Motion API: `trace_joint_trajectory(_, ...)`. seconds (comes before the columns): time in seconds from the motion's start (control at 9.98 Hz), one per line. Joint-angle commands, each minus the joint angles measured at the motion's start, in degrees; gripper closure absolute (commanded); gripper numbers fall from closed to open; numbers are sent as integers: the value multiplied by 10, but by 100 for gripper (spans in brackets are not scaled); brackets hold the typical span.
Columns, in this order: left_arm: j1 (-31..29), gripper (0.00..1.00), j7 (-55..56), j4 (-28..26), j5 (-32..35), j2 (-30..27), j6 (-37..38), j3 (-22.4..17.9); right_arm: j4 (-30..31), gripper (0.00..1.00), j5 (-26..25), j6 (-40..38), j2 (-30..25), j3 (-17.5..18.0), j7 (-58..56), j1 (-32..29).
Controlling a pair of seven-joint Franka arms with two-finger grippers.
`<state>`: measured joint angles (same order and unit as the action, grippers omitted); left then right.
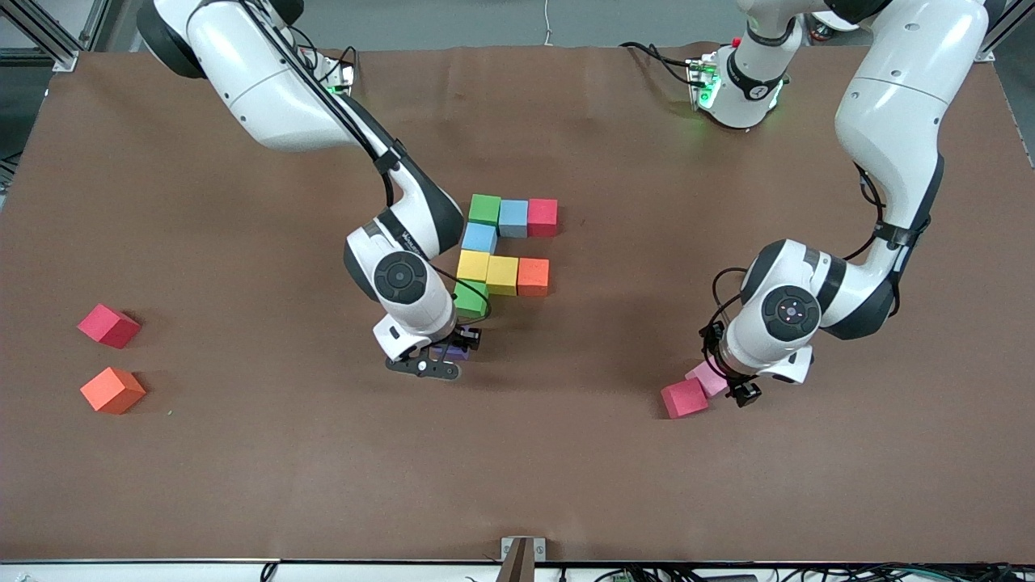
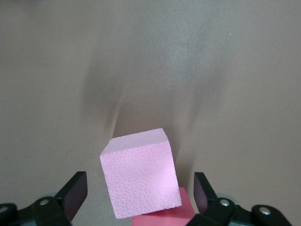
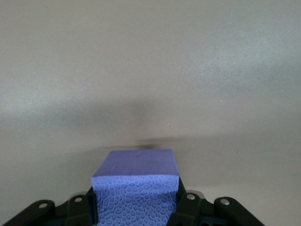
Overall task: Arrange 11 blocks into digit 3
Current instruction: 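Grasp the pink block with the left gripper while the right gripper carries purple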
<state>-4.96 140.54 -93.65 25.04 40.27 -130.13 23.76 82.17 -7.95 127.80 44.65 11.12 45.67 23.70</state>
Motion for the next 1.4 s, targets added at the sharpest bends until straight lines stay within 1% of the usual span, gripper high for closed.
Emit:
trace_joint_trajectory(0.0,-4,0,-5,8,23,16,-12,2,-12,99,-18,1,15,-4,32,15)
trace_joint_trajectory(0.3,-8,0,-5,6,26,18,-13,2,-9,99,-19,3,14,-4,40,20)
trace_joint_trajectory(0.4,-5,3,-4,5,26,19,-14,2,-6,99,-18,6,12,-4,42,19)
trace_joint_trajectory(0.5,-2,28,1,6,25,21,-14,2,8,99,-18,16,11,-4,46,20)
trace_joint_trajectory(0.6,-8,64,-1,4,26,21,-14,2,25,100,-18,34,5,-3,48,19)
trace_joint_trajectory(0.7,-8,72,-4,2,26,21,-14,2,40,100,-19,59,1,-4,64,22)
trace_joint_trajectory(0.8,-8,79,-5,2,26,21,-14,2,44,100,-19,59,-2,-4,67,22)
trace_joint_trajectory(1.0,-9,79,-7,5,26,10,-8,2,58,100,-20,58,-7,-4,67,26)
trace_joint_trajectory(1.1,-9,79,-19,5,26,-16,7,2,63,100,-22,58,-13,-4,66,27)
trace_joint_trajectory(1.2,-6,79,-32,8,26,-35,48,3,74,100,-28,58,-19,-4,67,27)
trace_joint_trajectory(1.3,-2,79,-42,8,26,-57,72,7,82,100,-29,58,-25,-4,67,27)
